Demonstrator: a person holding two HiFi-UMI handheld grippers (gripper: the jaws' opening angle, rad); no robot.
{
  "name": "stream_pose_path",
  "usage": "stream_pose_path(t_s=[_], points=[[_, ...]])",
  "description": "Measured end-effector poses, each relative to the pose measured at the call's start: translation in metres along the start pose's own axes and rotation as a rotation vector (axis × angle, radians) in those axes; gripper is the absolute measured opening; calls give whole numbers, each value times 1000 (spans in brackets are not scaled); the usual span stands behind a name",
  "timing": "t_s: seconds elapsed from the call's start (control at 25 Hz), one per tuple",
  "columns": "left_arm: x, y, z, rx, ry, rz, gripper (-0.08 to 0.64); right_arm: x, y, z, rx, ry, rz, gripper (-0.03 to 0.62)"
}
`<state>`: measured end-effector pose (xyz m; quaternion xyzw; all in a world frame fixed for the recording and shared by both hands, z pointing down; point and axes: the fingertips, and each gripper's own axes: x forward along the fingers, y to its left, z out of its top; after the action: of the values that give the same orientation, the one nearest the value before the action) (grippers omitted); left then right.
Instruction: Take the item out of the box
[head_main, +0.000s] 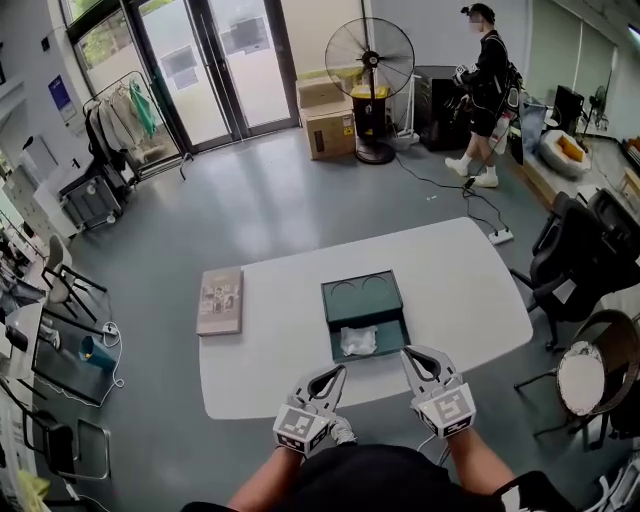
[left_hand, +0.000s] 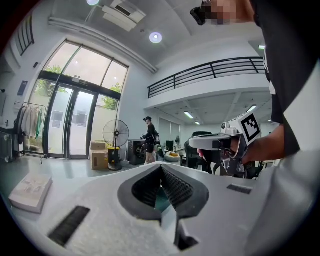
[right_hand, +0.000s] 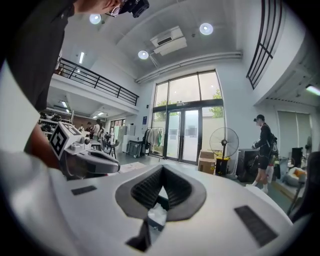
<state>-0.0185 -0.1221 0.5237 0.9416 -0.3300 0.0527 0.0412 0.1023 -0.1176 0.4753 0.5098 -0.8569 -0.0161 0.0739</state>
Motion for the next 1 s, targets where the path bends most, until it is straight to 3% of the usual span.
stream_pose_path(t_s=[0.32,0.68,1.0], points=[[15,60,9,4,-6,-8,11,64,-3,-1,-1,20,-11,6],[18,98,-3,1,-6,-30,11,90,-12,-5,-15,61,-55,6],[38,108,-9,-43,17,10,11,102,-32,-31,-43,152,20,6]])
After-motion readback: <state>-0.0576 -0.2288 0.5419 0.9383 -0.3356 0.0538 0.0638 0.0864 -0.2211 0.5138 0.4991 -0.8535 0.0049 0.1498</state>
